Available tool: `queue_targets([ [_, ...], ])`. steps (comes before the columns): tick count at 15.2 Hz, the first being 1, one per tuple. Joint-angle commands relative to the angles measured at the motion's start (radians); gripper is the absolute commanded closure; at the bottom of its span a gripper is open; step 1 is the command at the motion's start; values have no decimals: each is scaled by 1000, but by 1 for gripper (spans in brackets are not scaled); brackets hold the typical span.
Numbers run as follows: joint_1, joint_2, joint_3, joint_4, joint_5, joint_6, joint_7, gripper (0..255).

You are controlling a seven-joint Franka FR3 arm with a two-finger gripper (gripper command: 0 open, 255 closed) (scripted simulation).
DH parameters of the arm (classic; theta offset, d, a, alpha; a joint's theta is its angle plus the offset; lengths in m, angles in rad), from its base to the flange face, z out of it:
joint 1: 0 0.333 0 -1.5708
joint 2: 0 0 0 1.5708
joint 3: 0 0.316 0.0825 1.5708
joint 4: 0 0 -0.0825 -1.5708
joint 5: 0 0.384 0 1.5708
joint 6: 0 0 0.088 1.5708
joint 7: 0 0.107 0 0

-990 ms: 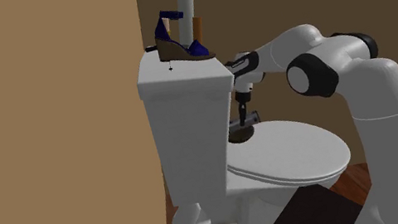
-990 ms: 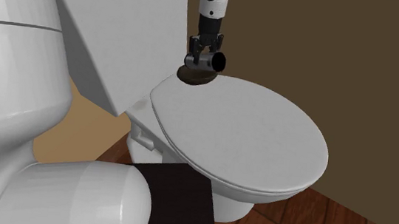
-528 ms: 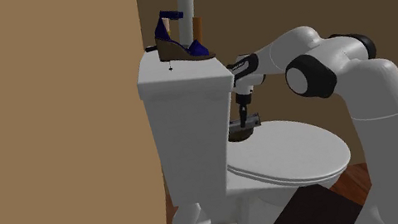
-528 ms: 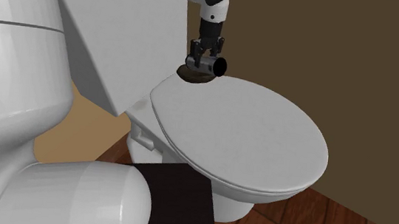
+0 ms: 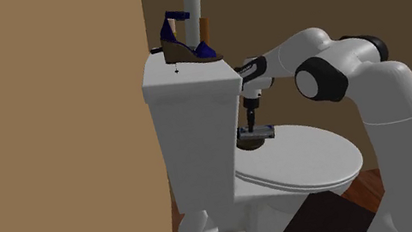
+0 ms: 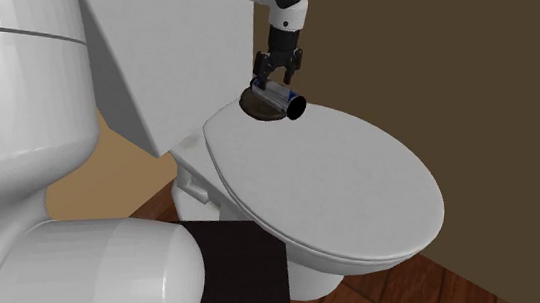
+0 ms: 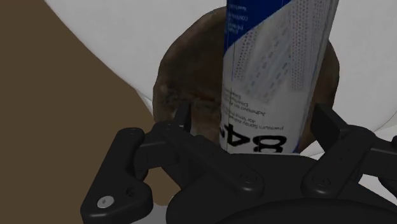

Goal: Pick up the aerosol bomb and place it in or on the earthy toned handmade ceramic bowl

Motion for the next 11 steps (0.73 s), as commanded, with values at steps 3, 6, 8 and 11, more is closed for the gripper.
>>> queue_targets([
  [3, -1, -19, -9, 41, -15, -57, 11, 0],
  [6, -5, -31, -15, 84, -26, -110, 19, 0],
  [8, -5, -31, -15, 84, -26, -110, 19, 0],
  [11, -5, -31, -15, 84, -26, -110, 19, 0],
])
